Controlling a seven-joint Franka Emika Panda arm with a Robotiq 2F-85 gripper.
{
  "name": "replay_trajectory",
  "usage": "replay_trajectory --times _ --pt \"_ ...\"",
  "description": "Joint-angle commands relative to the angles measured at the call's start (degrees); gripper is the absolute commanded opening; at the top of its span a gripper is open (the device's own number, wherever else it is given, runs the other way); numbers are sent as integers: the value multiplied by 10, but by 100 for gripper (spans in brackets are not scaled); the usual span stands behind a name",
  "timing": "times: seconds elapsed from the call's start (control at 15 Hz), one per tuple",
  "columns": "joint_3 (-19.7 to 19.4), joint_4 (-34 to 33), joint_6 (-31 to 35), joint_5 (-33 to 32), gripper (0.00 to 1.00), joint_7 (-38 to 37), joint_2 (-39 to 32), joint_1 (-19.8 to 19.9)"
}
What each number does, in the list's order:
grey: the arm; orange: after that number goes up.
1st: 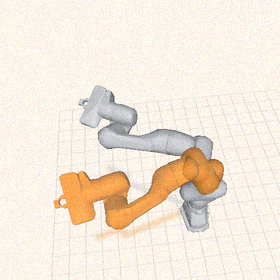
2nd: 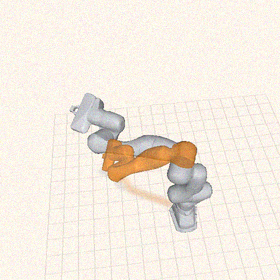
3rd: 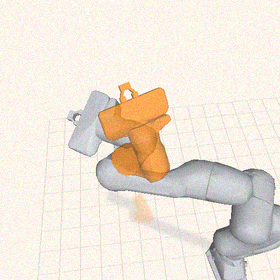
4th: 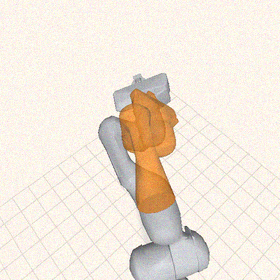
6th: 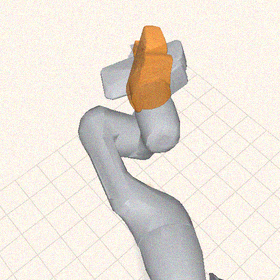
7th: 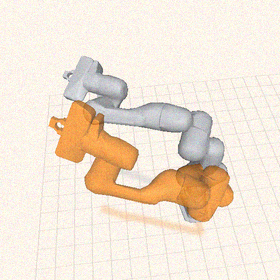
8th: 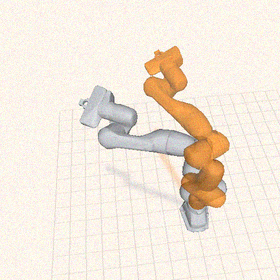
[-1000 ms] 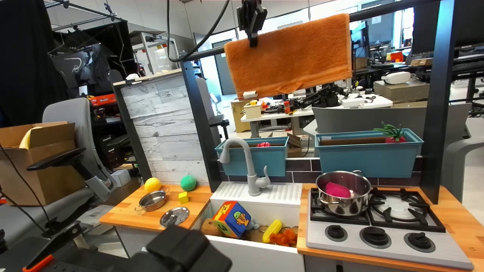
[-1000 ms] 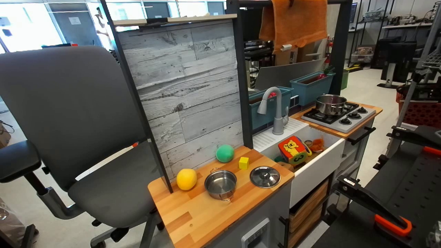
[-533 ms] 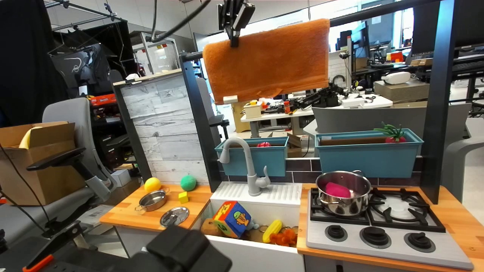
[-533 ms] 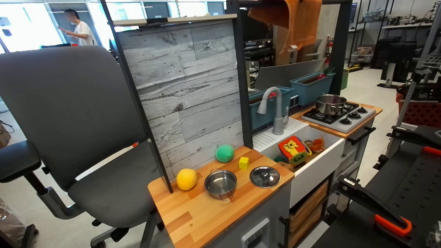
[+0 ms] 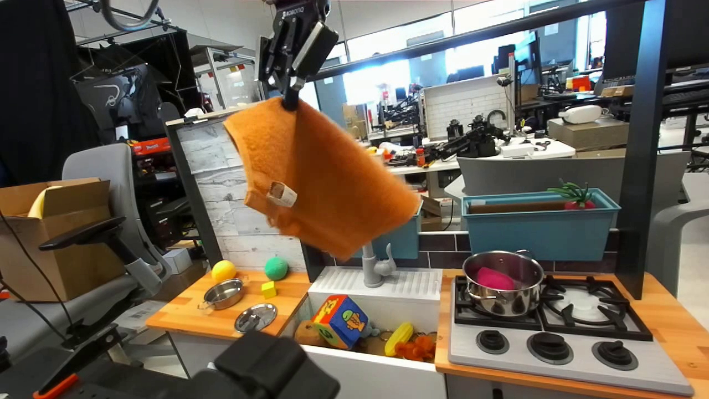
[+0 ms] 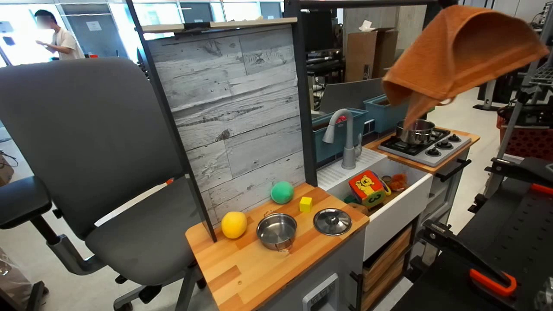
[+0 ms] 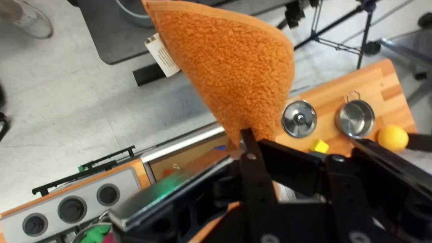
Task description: Put the towel in the sink.
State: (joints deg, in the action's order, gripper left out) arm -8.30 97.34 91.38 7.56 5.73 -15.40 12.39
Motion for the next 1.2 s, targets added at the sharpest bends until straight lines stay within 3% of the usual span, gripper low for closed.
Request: replay_trajectory --times 0.0,0.27,0.67,1.13 --pt "4 61 -20 -88 1 35 41 -22" --pt "9 30 19 -86 1 31 26 -30" --pt "8 -89 44 -73 1 -15 -88 -25" --pt "-2 -223 85 -73 1 -120 -242 -11"
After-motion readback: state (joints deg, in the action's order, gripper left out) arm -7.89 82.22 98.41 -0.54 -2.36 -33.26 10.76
